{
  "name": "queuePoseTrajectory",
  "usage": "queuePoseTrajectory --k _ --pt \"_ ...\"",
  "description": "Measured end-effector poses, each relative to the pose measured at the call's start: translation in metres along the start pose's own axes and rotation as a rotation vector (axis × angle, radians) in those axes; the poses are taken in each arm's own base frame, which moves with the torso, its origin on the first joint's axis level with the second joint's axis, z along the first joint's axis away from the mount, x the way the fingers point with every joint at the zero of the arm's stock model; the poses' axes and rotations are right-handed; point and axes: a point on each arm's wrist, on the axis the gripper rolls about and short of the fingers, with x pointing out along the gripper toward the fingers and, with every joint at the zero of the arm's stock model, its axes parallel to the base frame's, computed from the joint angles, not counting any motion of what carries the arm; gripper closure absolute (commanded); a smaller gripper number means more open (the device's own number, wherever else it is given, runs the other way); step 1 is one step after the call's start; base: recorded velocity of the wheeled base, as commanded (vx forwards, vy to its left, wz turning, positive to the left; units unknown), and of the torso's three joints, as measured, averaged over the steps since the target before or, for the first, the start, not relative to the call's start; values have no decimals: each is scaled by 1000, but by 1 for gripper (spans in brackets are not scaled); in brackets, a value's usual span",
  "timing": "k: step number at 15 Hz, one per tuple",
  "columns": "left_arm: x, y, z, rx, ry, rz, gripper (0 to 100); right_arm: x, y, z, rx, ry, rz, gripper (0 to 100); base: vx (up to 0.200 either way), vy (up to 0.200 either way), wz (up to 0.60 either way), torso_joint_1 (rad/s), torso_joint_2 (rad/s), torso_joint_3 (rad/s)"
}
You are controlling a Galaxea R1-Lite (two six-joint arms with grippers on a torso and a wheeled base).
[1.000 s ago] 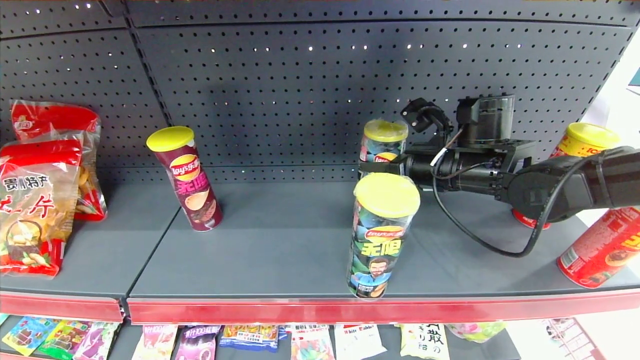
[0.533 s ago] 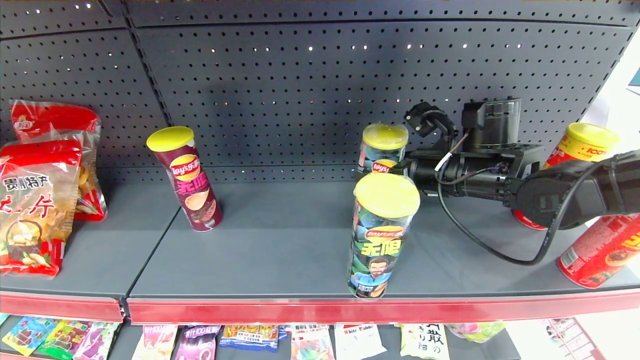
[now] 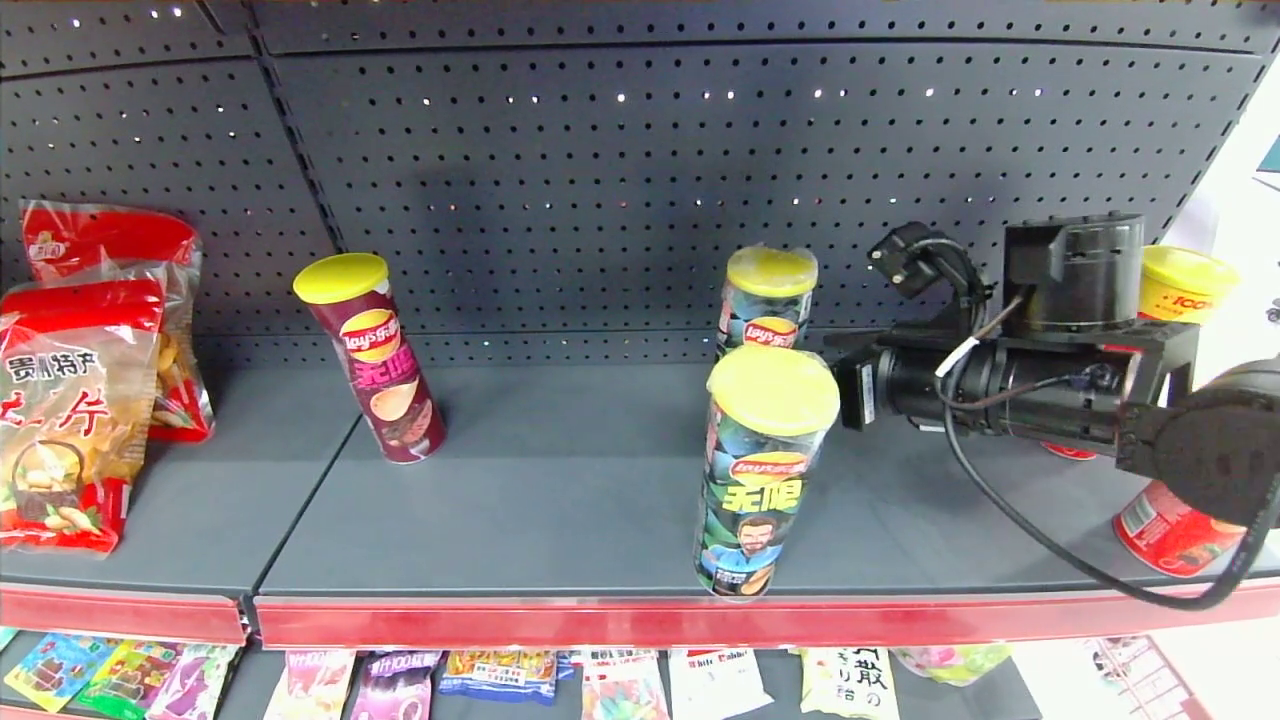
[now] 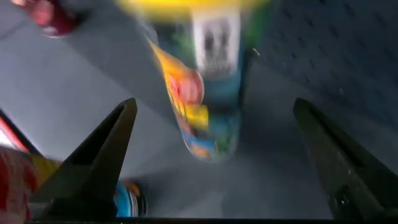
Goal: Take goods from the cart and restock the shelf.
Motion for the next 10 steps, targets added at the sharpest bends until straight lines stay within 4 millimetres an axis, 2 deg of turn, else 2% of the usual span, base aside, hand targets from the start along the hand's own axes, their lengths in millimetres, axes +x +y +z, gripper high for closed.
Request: queuePoseTrajectory --k 5,10 --pt "6 -1 25 4 18 -47 0 -45 4 -23 49 47 -162 0 0 0 0 0 0 0" --pt "36 -6 61 13 95 -137 0 -105 16 -44 44 20 -176 0 0 0 0 0 0 0"
